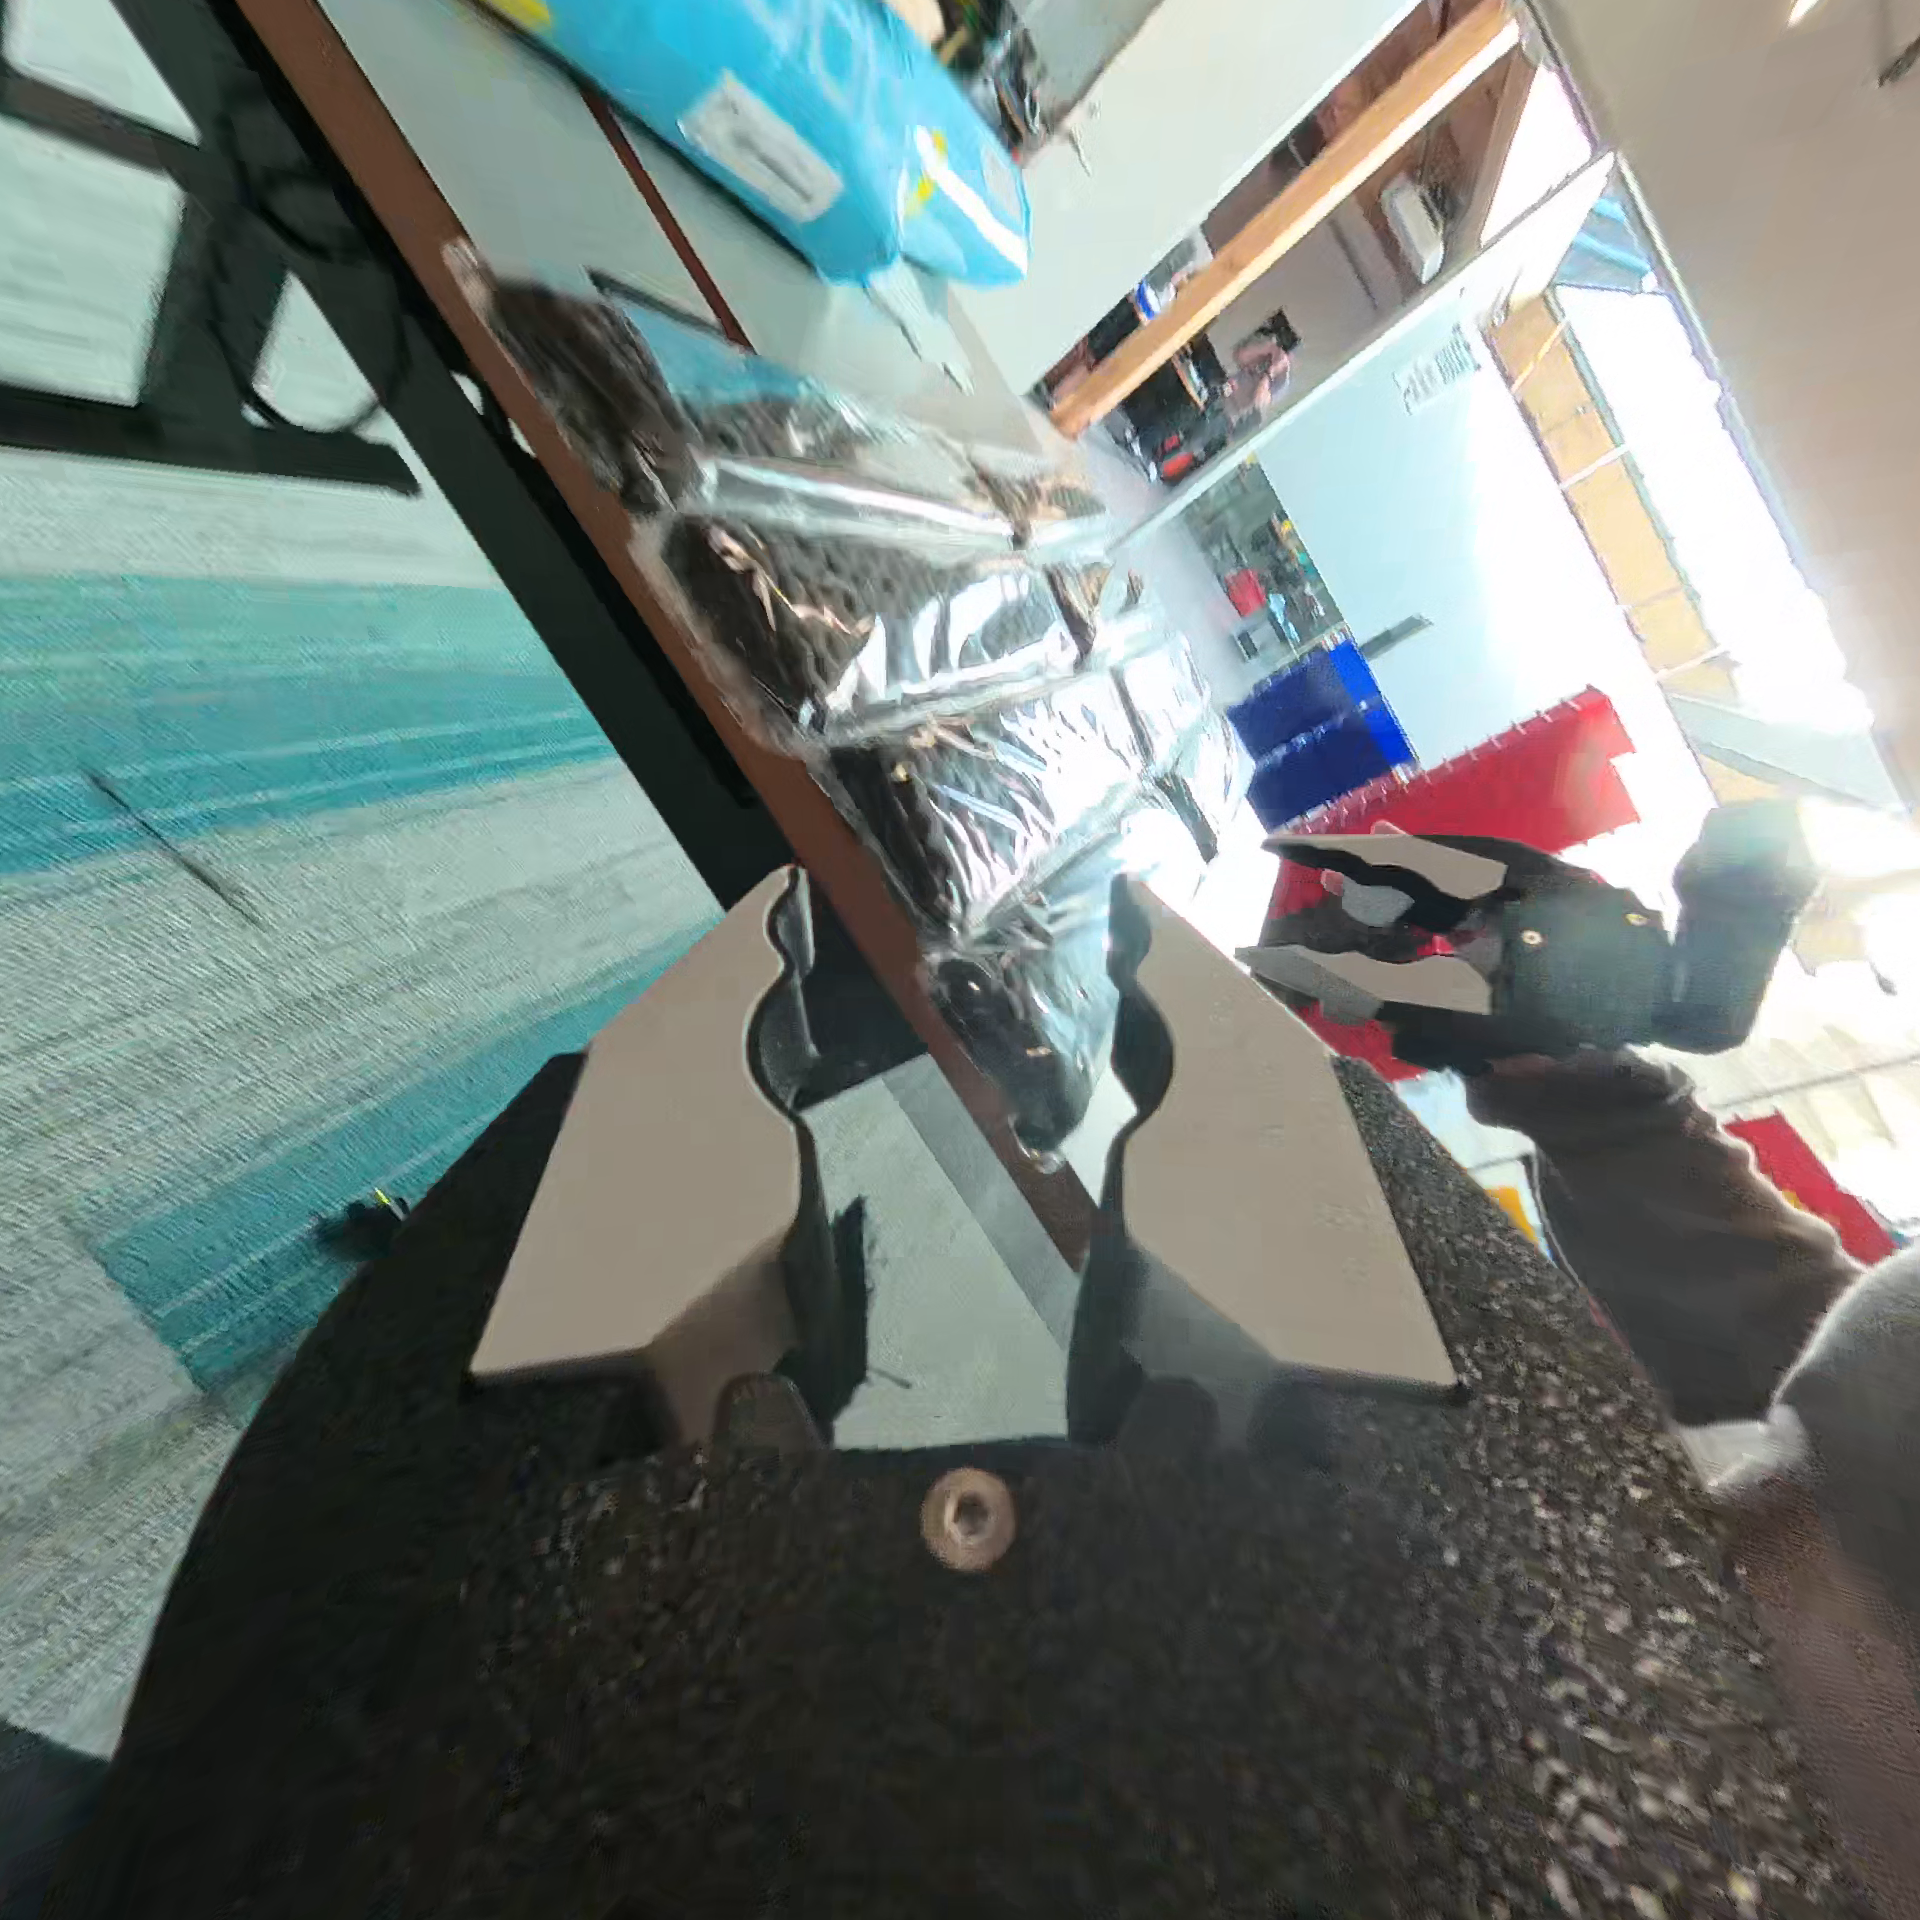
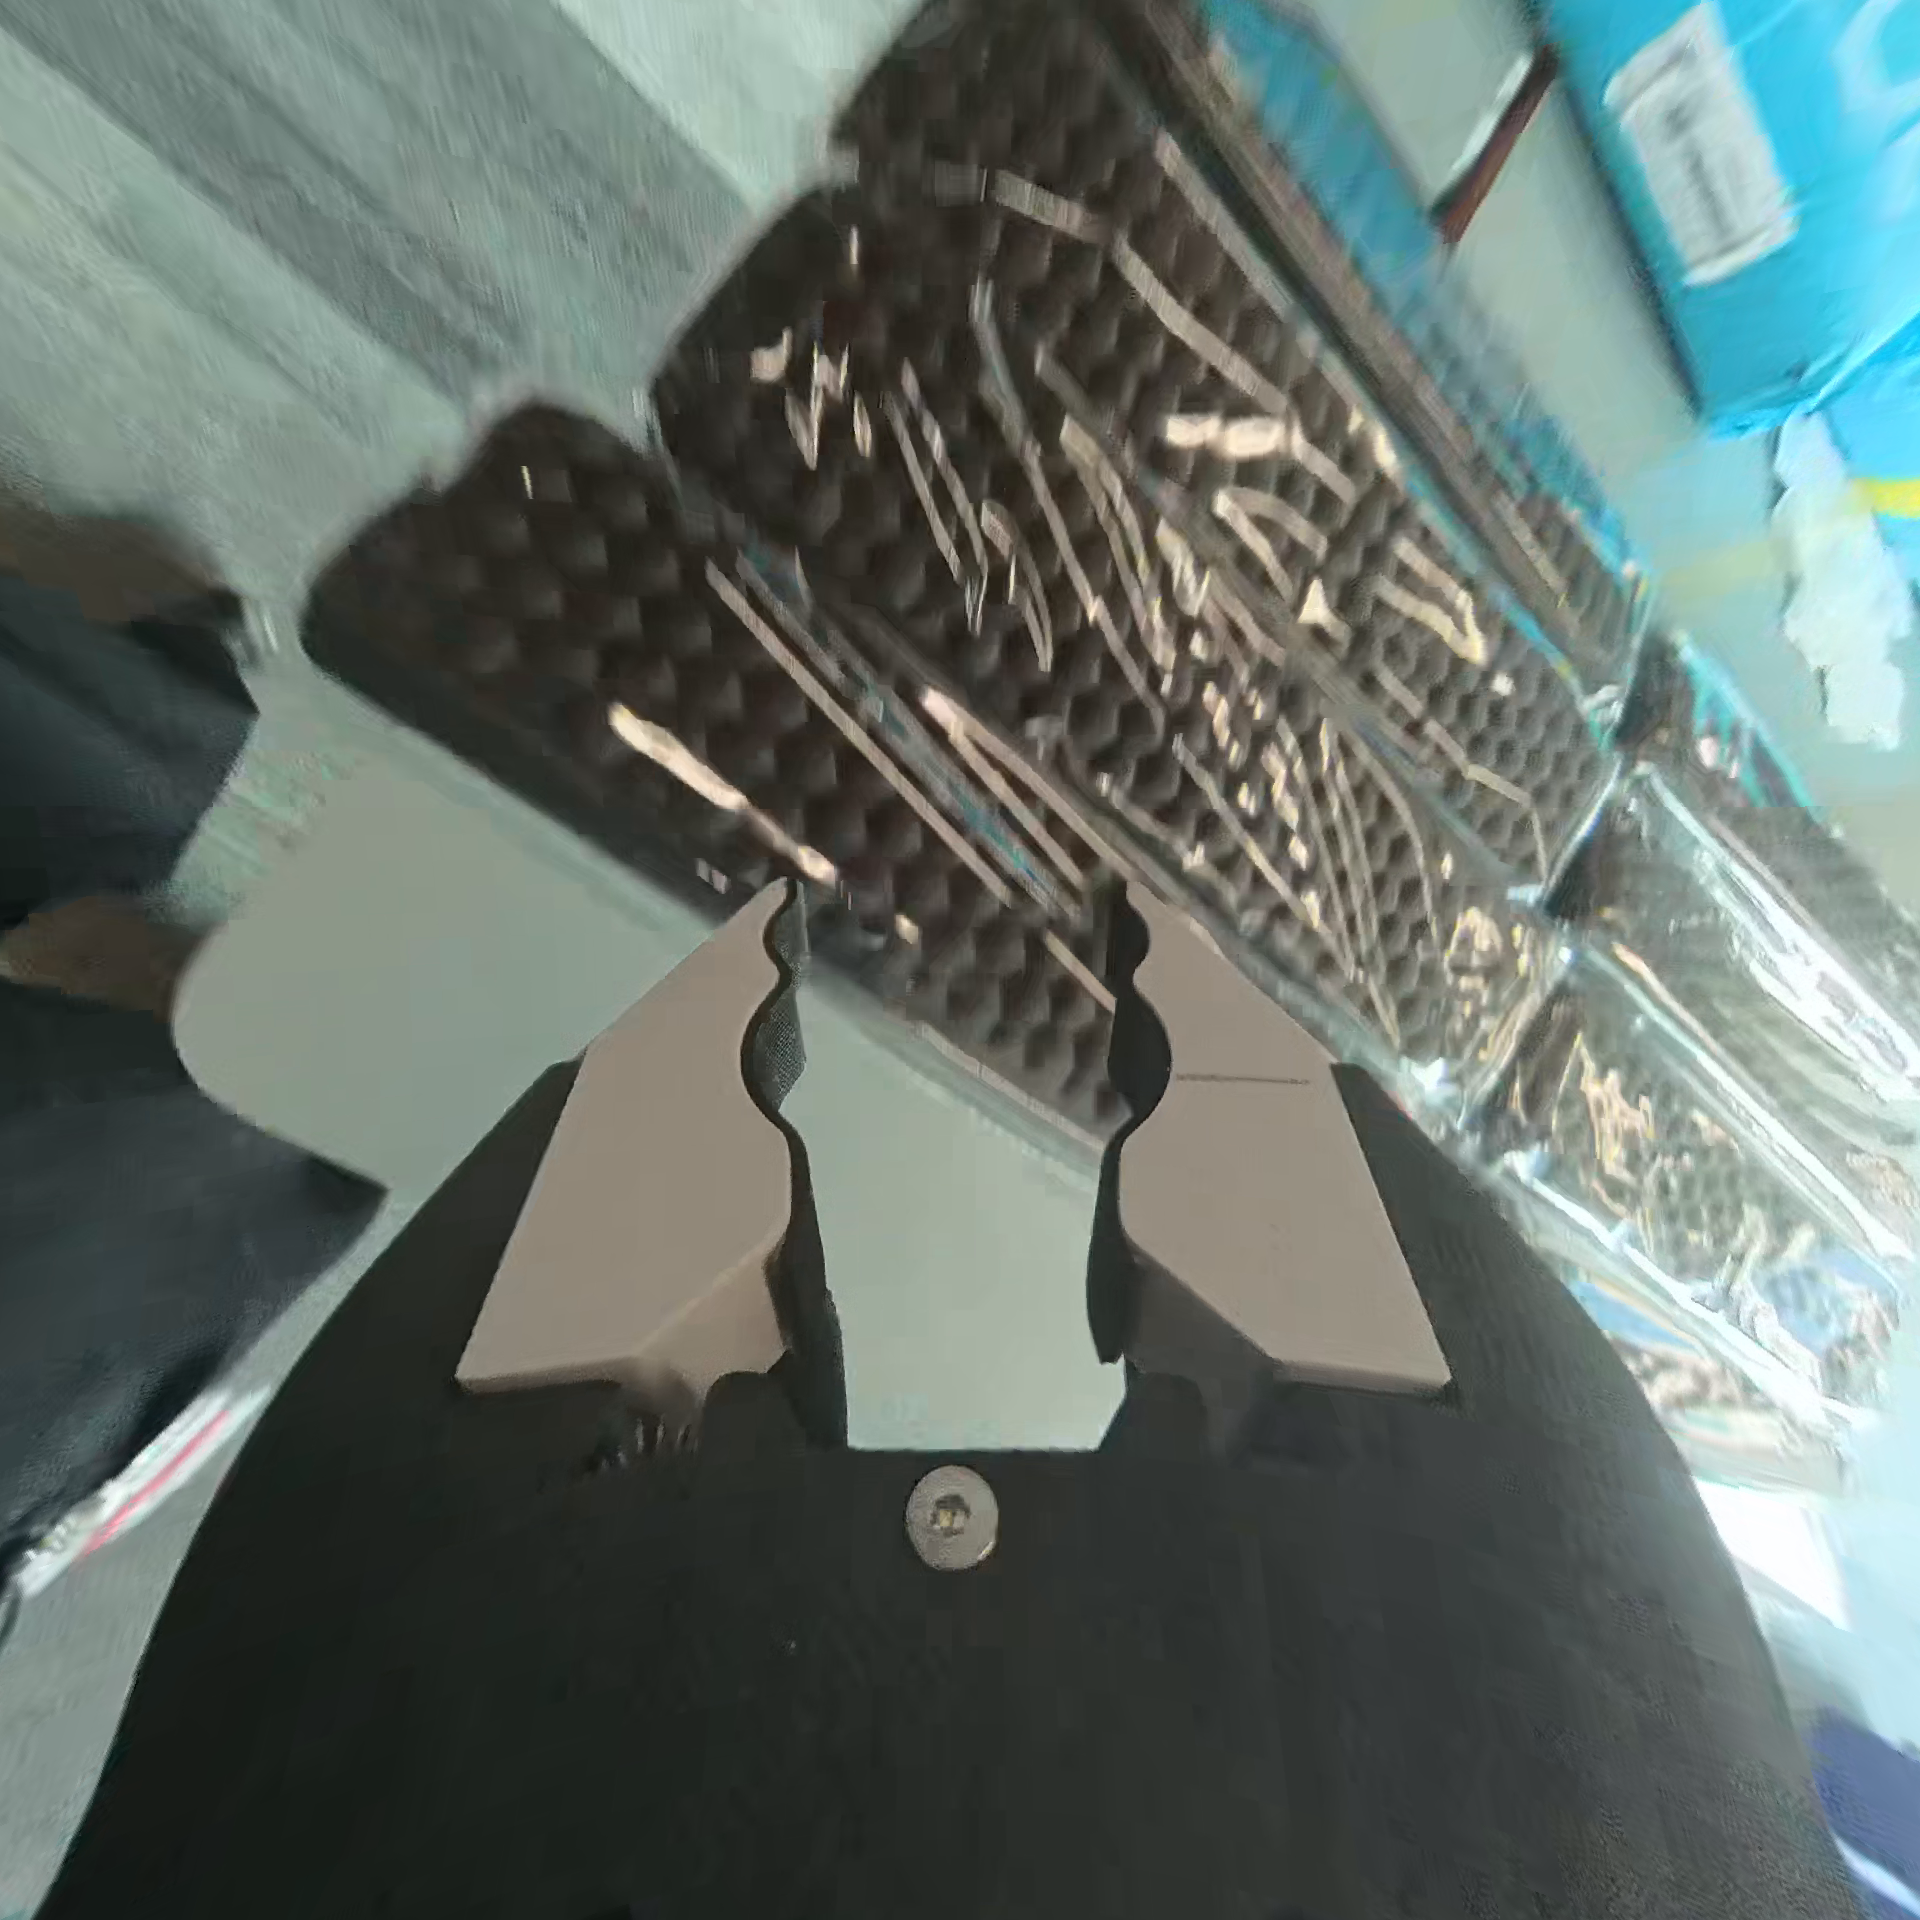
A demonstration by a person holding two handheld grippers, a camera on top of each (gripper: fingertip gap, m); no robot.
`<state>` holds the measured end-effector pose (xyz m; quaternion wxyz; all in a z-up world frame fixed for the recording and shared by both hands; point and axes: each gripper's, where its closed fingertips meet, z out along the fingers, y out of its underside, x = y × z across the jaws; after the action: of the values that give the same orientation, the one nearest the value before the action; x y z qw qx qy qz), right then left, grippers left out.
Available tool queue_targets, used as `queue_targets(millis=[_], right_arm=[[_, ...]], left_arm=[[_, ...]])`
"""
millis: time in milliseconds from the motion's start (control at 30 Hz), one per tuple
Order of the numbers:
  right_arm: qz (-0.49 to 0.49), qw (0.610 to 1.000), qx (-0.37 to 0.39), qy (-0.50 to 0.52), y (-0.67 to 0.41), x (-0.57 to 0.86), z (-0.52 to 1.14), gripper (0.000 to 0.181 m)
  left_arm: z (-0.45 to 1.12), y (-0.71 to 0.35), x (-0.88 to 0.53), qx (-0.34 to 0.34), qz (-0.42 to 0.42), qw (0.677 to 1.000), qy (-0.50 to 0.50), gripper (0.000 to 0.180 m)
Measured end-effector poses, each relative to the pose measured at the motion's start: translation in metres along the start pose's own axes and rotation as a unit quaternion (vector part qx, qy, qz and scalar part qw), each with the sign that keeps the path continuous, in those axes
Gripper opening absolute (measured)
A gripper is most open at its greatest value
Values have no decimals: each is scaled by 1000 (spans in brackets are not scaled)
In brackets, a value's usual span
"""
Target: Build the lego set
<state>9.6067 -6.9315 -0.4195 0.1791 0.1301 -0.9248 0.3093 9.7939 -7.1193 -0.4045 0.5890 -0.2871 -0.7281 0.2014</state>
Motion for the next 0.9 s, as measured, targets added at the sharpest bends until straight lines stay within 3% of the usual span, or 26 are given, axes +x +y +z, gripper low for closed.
queue_targets(millis=[33, 167, 333, 467, 667, 800, 900], right_arm=[[15, 1000, 27, -3, -24, 4, 3, 57], [101, 981, 164, -35, -151, 8, 45, 64], [211, 935, 274, -79, -296, -5, 103, 75], [293, 907, 293, -68, -342, 9, 140, 84], [442, 855, 273, 1, -328, 68, 186, 92], [527, 808, 262, 36, -312, 124, 222, 98], [577, 769, 265, 74, -303, 178, 252, 104]], left_arm=[[-11, -16, -11, 19, 8, 1000, -9, 55], [-51, -70, -74, 58, 14, 997, -51, 54], [-85, -131, -141, 48, 20, 996, -70, 55], [-87, -179, -183, 6, 74, 994, -84, 61], [-10, -245, -213, -57, 186, 980, -44, 75], [91, -275, -206, -99, 316, 944, 12, 90], [178, -294, -208, -143, 405, 903, 22, 119]])
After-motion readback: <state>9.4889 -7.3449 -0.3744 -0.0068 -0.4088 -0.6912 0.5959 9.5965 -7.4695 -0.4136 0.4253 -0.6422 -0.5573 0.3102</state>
